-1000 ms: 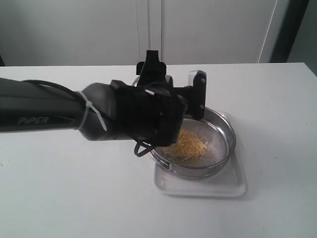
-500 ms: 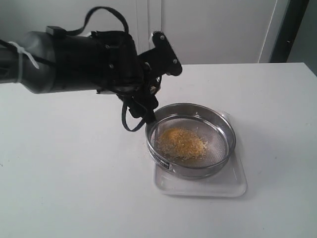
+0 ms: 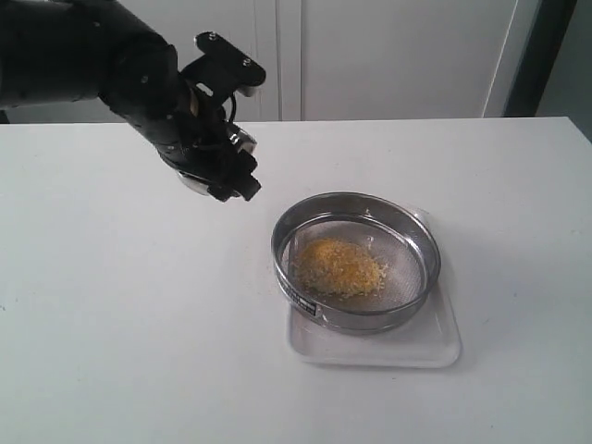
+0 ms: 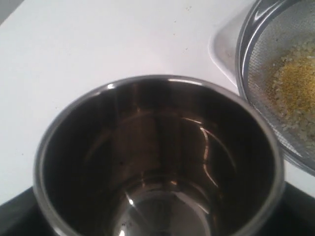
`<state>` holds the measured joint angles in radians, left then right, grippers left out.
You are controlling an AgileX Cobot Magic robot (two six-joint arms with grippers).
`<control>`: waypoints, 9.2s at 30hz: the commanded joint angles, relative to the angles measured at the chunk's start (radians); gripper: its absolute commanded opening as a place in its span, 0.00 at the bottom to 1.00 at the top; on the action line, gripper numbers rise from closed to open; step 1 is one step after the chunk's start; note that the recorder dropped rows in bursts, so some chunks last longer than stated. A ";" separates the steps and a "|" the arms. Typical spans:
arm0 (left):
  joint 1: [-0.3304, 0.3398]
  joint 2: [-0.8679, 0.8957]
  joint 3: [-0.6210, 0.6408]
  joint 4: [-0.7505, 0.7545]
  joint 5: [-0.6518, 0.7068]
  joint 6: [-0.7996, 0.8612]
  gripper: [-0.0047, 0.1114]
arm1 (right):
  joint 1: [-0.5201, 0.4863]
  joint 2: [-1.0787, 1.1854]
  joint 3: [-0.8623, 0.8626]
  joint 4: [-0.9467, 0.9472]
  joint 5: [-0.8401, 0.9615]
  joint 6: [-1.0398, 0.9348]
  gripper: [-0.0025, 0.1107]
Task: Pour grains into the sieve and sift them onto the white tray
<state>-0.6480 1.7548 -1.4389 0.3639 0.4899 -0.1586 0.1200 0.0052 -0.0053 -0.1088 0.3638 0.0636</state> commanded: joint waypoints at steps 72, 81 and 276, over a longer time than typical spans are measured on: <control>0.328 -0.487 0.835 -0.345 -1.023 -0.002 0.04 | 0.001 -0.005 0.005 0.003 -0.014 0.001 0.02; 0.328 -0.395 0.905 -0.342 -1.216 -0.001 0.04 | 0.001 -0.005 0.005 0.003 -0.014 0.001 0.02; 0.546 -1.156 0.744 -0.463 0.139 0.136 0.04 | 0.001 -0.005 0.005 0.003 -0.014 0.001 0.02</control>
<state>-0.1058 0.6473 -0.7363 -0.0924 0.6476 -0.0168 0.1200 0.0052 -0.0053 -0.1088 0.3638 0.0644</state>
